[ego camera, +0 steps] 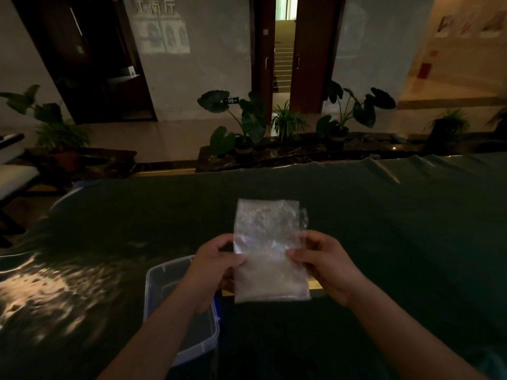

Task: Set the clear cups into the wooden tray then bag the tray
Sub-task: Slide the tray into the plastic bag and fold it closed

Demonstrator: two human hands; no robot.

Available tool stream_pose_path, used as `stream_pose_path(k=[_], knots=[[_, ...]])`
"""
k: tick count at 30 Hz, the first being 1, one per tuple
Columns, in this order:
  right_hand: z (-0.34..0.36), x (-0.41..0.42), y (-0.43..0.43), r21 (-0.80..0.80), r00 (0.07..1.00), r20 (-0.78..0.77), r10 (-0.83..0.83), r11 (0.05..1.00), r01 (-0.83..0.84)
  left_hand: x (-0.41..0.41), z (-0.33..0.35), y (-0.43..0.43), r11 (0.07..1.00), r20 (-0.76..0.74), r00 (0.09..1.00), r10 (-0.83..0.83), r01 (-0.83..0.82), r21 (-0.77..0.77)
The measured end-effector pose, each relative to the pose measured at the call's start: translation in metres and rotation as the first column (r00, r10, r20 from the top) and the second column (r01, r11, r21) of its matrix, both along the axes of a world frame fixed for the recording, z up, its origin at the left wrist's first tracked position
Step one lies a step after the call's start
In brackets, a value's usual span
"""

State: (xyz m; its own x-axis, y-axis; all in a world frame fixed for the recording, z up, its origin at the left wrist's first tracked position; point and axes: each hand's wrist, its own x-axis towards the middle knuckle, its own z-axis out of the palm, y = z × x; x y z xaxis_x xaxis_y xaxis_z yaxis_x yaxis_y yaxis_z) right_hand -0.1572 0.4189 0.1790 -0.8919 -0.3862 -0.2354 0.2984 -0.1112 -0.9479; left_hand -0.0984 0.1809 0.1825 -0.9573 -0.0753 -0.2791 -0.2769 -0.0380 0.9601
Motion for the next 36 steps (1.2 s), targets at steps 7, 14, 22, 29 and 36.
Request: stream_pose_path(k=[7, 14, 22, 29, 36], knots=[[0.002, 0.004, 0.003, -0.128, 1.000, 0.017, -0.008, 0.992, 0.010, 0.000, -0.002, 0.003, 0.973, 0.050, 0.993, 0.111, -0.119, 0.199], [-0.005, 0.005, -0.001, -0.144, 0.989, 0.150, -0.008, 0.989, 0.030, 0.002, -0.006, 0.010, 0.918, 0.176, 0.972, 0.154, -0.207, 0.337], [-0.014, 0.005, -0.003, 0.277, 0.982, -0.175, -0.066, 0.954, 0.113, 0.005, -0.001, 0.014, 0.931, 0.263, 0.958, -0.117, 0.014, 0.366], [-0.019, 0.005, -0.002, 0.016, 0.970, 0.226, -0.089, 0.996, 0.088, -0.001, -0.008, 0.026, 0.987, 0.088, 0.992, 0.087, -0.098, 0.131], [-0.020, 0.009, -0.002, -0.032, 0.973, 0.223, 0.056, 0.998, -0.050, -0.002, -0.012, 0.027, 0.988, -0.097, 0.986, 0.137, -0.143, -0.063]])
